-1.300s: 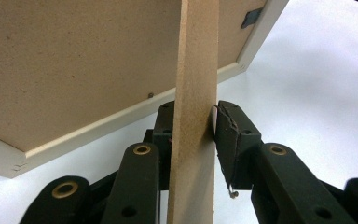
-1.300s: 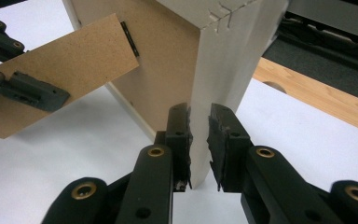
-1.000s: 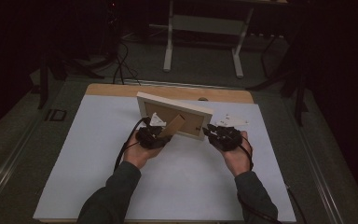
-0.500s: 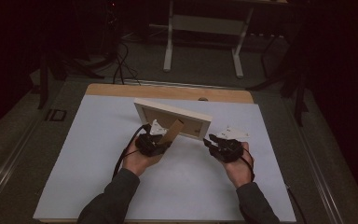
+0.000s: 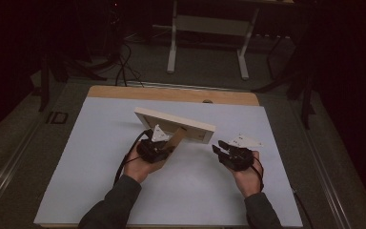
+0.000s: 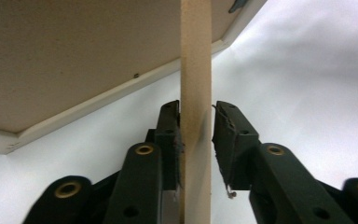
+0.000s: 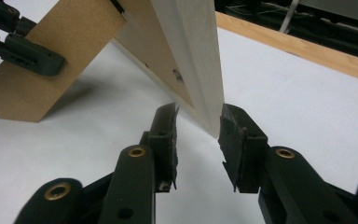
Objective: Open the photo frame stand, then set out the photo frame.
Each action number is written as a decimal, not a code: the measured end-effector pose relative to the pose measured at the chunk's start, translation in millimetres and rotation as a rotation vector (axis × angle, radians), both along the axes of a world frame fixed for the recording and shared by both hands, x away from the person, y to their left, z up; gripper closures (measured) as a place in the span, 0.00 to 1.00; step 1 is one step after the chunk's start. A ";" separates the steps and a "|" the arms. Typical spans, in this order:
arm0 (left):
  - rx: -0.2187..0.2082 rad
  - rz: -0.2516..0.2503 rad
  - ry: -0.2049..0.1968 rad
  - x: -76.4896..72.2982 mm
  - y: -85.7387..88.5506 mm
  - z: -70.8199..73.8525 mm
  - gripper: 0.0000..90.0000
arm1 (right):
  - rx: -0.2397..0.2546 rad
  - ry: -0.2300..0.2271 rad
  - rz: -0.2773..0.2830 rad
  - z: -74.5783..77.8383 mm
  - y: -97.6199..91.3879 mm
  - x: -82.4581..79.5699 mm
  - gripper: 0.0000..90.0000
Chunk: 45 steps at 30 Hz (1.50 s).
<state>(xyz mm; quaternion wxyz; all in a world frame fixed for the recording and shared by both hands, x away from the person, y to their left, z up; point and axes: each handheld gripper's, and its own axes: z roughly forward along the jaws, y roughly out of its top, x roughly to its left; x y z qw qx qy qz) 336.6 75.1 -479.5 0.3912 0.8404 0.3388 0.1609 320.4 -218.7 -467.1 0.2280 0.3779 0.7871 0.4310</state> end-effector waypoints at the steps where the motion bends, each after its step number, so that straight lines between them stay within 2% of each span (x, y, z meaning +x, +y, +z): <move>1: 0.000 0.000 0.000 0.0 0.0 0.0 0.79 | 0.002 0.000 0.000 -1.3 -0.9 -0.2 0.72; 8: -0.024 -0.022 0.008 -3.7 3.3 1.1 0.69 | 0.019 0.023 -0.008 -8.2 -7.6 -1.1 0.68; 10: -0.038 -0.023 0.010 -4.5 6.0 2.4 0.68 | 0.017 0.024 -0.008 -8.5 -8.5 -1.5 0.68; 12: -0.076 -0.030 0.022 -6.1 11.4 5.2 0.66 | 0.027 0.029 -0.016 -9.8 -11.7 -1.7 0.67; 16: -0.101 -0.027 0.024 -8.2 16.4 6.7 0.64 | 0.041 0.045 -0.017 -11.4 -12.4 -0.9 0.66; 28: -0.151 -0.016 0.038 -10.8 34.8 9.7 0.61 | 0.031 0.057 -0.013 -16.5 -12.3 1.3 0.63; 32: -0.163 -0.005 0.031 -11.2 41.3 12.2 0.61 | 0.037 0.055 -0.018 -15.9 -13.0 1.5 0.63; 40: -0.226 0.060 0.044 -5.4 59.2 16.2 0.61 | 0.041 0.055 -0.033 -17.2 -15.5 4.6 0.63; 44: -0.240 0.085 0.046 -2.0 64.0 18.1 0.61 | 0.043 0.050 -0.033 -14.1 -15.9 6.5 0.66; 45: -0.245 0.078 0.052 -1.2 65.1 18.6 0.64 | 0.043 0.042 -0.033 -12.2 -15.5 8.3 0.68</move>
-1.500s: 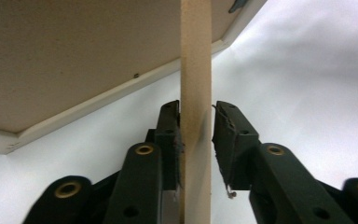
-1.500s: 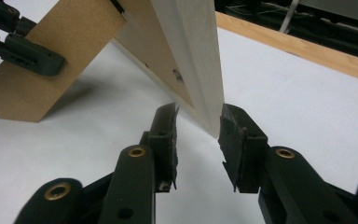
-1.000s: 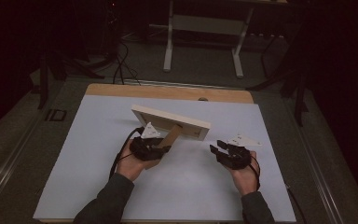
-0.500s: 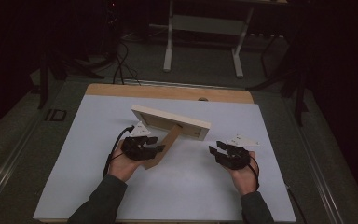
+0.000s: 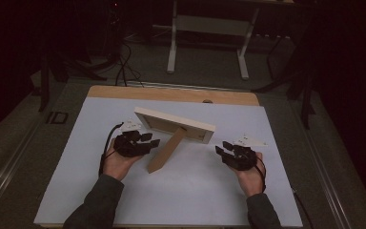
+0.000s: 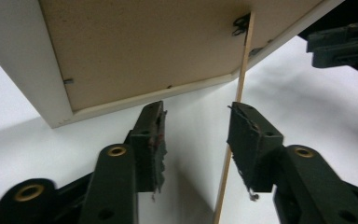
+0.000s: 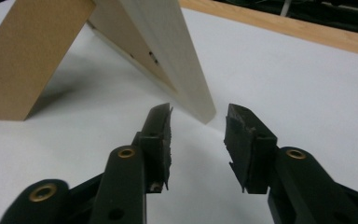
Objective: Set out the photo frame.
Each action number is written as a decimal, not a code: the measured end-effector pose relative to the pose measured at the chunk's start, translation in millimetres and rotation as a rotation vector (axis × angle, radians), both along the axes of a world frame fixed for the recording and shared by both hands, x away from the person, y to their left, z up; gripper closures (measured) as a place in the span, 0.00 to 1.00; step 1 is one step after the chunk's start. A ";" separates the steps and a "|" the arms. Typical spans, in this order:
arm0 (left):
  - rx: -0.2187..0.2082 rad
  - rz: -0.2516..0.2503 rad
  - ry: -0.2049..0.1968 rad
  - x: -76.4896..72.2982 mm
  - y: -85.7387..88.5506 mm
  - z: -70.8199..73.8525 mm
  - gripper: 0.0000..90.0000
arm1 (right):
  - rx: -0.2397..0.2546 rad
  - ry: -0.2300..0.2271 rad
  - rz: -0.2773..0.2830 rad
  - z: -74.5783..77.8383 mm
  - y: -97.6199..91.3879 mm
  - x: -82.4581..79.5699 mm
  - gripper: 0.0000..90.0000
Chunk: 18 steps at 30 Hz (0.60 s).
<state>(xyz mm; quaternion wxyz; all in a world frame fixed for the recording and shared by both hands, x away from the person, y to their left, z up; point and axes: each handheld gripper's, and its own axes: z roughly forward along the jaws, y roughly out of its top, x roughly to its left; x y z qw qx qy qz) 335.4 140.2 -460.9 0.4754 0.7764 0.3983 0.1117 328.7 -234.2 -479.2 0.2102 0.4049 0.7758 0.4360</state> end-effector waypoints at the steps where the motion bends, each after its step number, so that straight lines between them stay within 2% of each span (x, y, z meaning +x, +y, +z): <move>1: 0.000 -0.001 0.002 0.8 0.5 0.3 0.64 | 0.000 0.000 0.000 0.0 0.0 0.0 0.68; 4: 0.002 0.006 -0.004 2.4 0.9 2.2 0.66 | 0.005 -0.012 -0.006 3.4 1.0 2.8 0.76; 5: 0.005 0.011 -0.006 3.1 1.3 3.2 0.68 | 0.003 -0.022 -0.018 7.2 1.4 6.0 0.85; 6: 0.004 0.018 -0.006 3.9 1.4 4.2 0.68 | 0.003 -0.022 -0.018 7.2 1.4 6.0 0.85; 8: -0.011 0.036 -0.010 6.9 2.9 6.8 0.74 | 0.016 -0.036 -0.039 14.4 1.2 11.6 0.93; 12: -0.002 0.054 -0.004 10.7 3.8 7.5 0.79 | 0.036 -0.035 -0.043 18.0 0.9 15.7 0.97; 14: 0.006 0.069 -0.002 12.5 3.8 8.1 0.86 | 0.060 -0.029 -0.048 20.5 2.3 22.1 1.00; 18: 0.000 0.102 -0.021 15.2 4.1 12.3 0.98 | 0.064 -0.022 -0.038 21.3 8.6 26.8 1.00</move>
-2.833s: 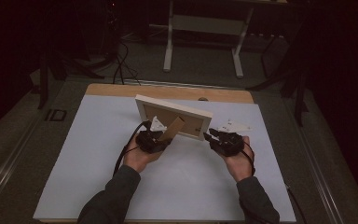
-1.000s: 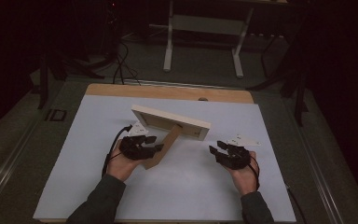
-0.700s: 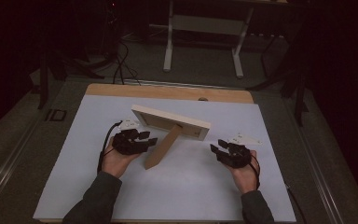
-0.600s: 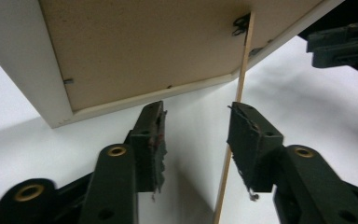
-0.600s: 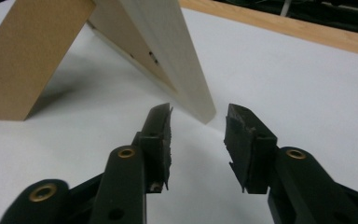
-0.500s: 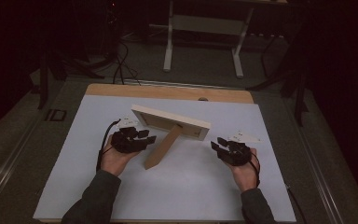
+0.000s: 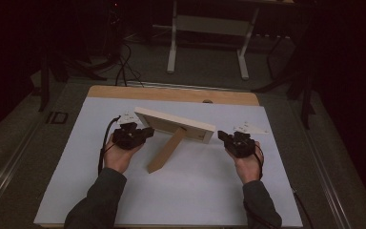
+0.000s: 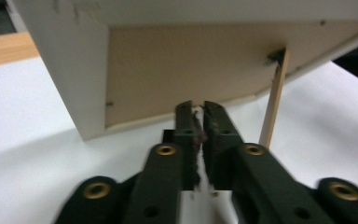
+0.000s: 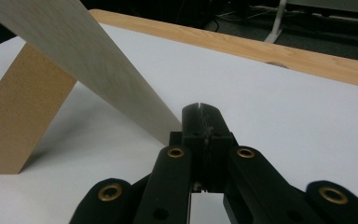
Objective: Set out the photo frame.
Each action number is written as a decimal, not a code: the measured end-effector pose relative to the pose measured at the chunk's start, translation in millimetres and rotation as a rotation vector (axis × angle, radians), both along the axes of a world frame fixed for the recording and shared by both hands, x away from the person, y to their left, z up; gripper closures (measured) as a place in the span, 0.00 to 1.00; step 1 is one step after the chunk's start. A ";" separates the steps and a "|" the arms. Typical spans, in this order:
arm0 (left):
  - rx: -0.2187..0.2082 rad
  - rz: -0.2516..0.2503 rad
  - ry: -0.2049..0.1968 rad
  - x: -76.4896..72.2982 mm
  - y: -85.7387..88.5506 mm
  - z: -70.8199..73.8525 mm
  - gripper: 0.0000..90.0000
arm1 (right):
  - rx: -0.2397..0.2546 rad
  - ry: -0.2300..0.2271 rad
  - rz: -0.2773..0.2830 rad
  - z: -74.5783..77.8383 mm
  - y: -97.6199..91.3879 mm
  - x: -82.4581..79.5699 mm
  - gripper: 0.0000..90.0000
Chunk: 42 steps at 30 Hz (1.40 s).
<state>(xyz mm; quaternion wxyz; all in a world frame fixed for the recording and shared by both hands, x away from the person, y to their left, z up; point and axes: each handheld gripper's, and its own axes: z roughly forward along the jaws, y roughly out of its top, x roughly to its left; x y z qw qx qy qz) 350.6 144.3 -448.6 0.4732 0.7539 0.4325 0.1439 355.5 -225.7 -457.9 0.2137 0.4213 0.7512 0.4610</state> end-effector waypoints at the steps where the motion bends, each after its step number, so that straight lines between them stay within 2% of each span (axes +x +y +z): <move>1: -0.001 0.006 0.001 1.1 -0.2 1.2 1.00 | -0.002 0.002 0.002 0.0 1.7 1.2 1.00; 4: -0.008 0.007 -0.002 3.1 -2.2 5.5 1.00 | -0.005 0.007 0.002 0.0 3.9 4.9 1.00; 8: 0.005 0.010 -0.003 5.8 -7.5 9.0 1.00 | -0.004 0.018 0.001 -1.3 4.5 9.8 1.00; 18: 0.012 0.048 0.015 16.1 -10.6 7.1 1.00 | 0.023 0.027 0.008 2.3 7.8 17.5 1.00; 27: 0.026 0.045 0.021 19.4 -14.9 5.8 1.00 | 0.021 0.026 0.025 4.3 15.0 22.0 1.00; 42: 0.037 0.055 0.028 25.6 -14.7 7.3 1.00 | 0.012 0.038 0.056 6.6 16.1 22.7 1.00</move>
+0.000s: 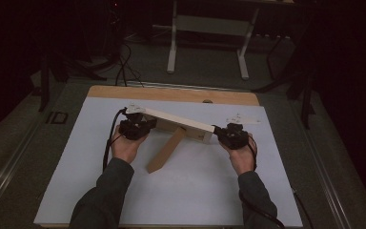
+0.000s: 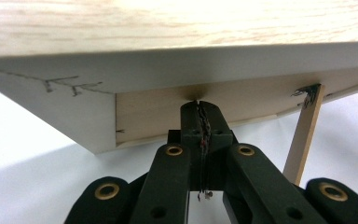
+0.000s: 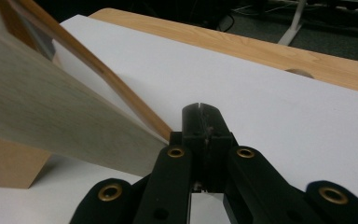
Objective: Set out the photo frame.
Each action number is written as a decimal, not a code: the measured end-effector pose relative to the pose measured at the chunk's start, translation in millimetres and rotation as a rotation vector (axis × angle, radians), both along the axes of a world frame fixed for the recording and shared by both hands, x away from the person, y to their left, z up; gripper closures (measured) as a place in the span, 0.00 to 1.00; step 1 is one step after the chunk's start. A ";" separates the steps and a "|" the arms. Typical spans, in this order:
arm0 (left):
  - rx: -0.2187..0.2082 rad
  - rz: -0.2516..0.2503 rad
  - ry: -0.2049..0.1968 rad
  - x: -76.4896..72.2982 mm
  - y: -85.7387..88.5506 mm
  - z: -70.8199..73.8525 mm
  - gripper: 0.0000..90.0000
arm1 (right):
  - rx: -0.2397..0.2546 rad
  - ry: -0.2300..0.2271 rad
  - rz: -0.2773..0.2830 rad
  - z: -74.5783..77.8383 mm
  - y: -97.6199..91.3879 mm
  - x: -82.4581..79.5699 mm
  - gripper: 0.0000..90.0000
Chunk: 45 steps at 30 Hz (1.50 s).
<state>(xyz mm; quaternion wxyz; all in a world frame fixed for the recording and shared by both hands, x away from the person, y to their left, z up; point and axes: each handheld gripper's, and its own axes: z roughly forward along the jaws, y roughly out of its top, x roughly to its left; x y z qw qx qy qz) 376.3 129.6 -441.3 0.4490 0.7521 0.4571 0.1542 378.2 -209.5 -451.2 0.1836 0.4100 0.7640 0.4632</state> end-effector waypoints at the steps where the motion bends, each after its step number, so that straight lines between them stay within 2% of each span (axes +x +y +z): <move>1: 0.001 0.000 0.001 0.3 -0.3 0.3 1.00 | -0.004 -0.001 0.002 0.1 0.1 -0.3 1.00; 31: 0.050 -0.052 -0.013 1.9 -30.4 4.6 1.00 | -0.039 -0.002 0.048 2.1 3.7 -6.1 1.00; 45: 0.018 -0.078 -0.045 -4.8 -38.3 9.9 1.00 | -0.057 -0.011 0.077 3.5 7.1 -9.8 1.00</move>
